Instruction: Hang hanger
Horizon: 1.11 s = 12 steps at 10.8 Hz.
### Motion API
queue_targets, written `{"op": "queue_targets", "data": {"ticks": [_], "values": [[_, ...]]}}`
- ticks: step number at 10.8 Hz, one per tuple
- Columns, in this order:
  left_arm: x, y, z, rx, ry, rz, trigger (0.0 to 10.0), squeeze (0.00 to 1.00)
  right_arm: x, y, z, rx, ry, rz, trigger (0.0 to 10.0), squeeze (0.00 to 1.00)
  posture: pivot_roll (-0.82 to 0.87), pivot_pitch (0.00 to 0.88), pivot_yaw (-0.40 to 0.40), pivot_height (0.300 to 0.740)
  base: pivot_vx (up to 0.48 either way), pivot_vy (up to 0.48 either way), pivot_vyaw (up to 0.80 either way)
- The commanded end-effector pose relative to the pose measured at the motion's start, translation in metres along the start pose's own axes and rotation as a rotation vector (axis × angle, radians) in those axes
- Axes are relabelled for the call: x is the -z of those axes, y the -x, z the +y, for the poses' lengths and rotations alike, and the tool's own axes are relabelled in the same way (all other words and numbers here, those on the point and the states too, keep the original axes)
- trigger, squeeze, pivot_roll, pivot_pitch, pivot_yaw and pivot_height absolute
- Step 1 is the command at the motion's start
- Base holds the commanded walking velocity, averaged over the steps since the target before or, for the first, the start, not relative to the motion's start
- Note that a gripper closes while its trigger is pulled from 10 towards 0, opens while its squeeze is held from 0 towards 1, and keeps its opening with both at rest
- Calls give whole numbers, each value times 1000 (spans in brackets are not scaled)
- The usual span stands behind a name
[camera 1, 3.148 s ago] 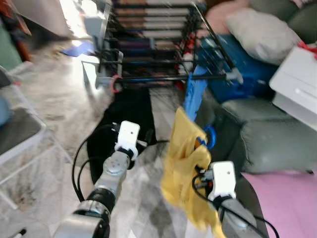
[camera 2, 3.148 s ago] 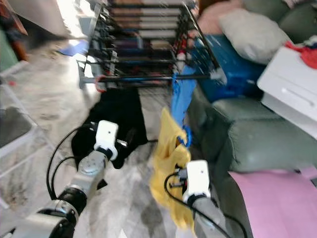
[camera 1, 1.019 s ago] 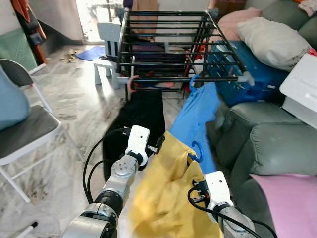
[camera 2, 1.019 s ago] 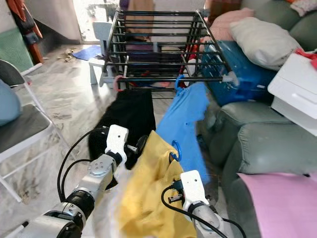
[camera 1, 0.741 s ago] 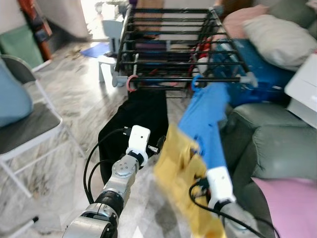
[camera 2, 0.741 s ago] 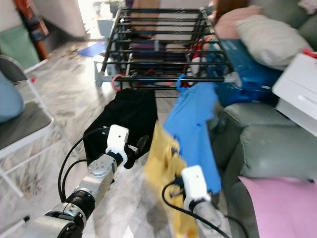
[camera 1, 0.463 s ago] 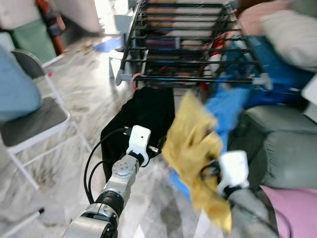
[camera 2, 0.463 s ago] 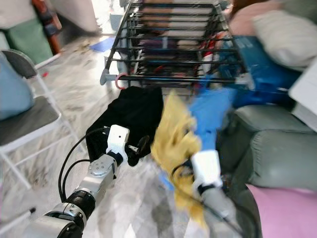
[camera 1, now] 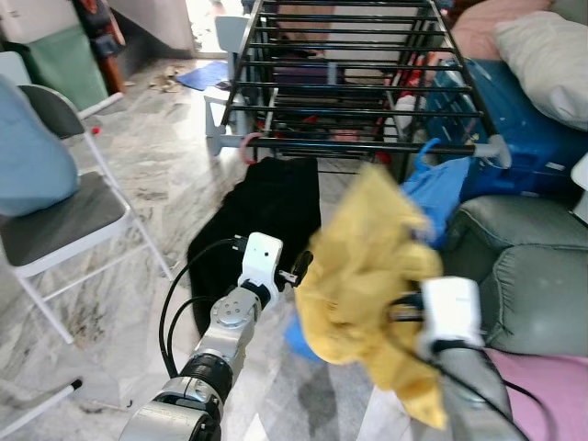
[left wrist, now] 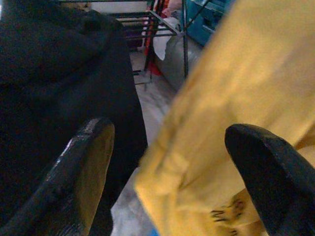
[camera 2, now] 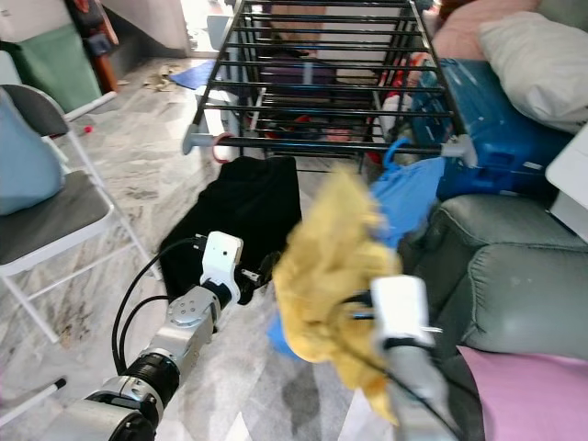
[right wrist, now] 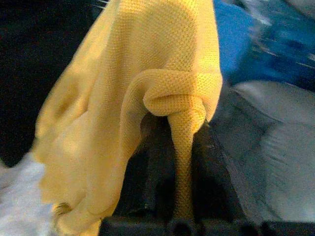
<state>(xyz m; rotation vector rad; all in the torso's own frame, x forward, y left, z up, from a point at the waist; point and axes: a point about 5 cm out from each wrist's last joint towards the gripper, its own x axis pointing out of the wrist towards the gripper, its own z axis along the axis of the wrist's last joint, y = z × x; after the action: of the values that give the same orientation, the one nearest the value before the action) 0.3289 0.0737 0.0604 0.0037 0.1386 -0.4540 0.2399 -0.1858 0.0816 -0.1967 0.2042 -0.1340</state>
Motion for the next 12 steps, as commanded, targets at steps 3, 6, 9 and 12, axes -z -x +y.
{"op": "queue_targets", "data": {"ticks": [3, 6, 9, 12], "values": [[-5, -3, -1, 12, 7, -15, 10000, 0, -10, 0, -20, 135, 19, -71, 10000, 0, -28, 0, -7, 740, 0, 0, 0], [2, -1, -3, 34, 49, 40, 10000, 0, 24, 28, -13, 170, -72, 24, 10000, 0, -35, 0, 3, 740, 0, 0, 0], [6, 3, 2, 27, 41, 57, 10000, 0, 44, 51, -2, 159, -104, 90, 10000, 0, -42, 0, 5, 740, -204, 0, 0], [7, 2, -2, 34, 48, 67, 10000, 0, 42, 49, 2, 120, -123, 82, 10000, 0, -45, 0, 5, 740, -340, 0, 0]]}}
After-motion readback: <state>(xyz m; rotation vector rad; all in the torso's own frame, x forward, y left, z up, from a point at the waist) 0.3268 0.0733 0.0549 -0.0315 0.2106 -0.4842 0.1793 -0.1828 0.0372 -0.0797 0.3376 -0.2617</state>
